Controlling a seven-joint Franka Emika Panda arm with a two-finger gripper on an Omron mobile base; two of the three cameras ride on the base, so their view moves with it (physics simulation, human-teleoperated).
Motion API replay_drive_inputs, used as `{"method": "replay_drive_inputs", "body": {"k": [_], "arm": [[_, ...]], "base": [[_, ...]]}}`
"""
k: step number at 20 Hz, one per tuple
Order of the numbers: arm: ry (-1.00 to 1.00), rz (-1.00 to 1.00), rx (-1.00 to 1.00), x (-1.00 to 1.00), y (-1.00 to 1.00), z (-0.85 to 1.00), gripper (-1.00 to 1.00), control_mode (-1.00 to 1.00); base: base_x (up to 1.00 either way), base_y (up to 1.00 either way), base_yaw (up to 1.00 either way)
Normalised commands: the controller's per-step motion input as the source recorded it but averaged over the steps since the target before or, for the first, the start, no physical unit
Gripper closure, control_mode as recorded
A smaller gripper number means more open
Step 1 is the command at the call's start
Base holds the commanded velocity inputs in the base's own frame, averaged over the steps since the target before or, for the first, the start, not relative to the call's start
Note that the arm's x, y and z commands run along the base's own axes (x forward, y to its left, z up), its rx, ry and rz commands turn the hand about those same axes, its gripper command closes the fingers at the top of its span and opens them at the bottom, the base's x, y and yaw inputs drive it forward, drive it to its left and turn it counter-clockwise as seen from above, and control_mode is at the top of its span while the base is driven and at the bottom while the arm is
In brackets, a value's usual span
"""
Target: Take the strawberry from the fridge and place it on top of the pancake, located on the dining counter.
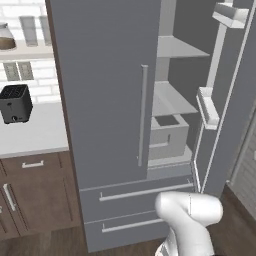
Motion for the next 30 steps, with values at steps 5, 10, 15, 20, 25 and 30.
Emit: {"method": "replay_drive_inputs", "body": {"k": [5, 10, 15, 20, 25, 30], "arm": [[0.25, -0.05, -0.46, -0.13, 1.00, 0.36, -1.00, -1.00], [0.23, -0.05, -0.56, 0.18, 0.93, 0.35, -1.00, -1.00], [0.41, -0.02, -0.69, 0.95, 0.43, 0.36, -1.00, -1.00], [0.43, -0.04, -0.55, 0.85, 0.40, 0.47, -1.00, -1.00], [0.33, -0.02, -0.17, 0.92, 0.01, 0.08, -1.00, -1.00], [0.06, -0.03, 0.03, 0.61, -0.67, -0.07, -1.00, -1.00]], "base": [[0.00, 0.00, 0.00], [0.00, 0.00, 0.00], [0.00, 0.00, 0.00], [0.00, 0.00, 0.00], [0.00, 0.00, 0.00], [0.00, 0.00, 0.00]]}}
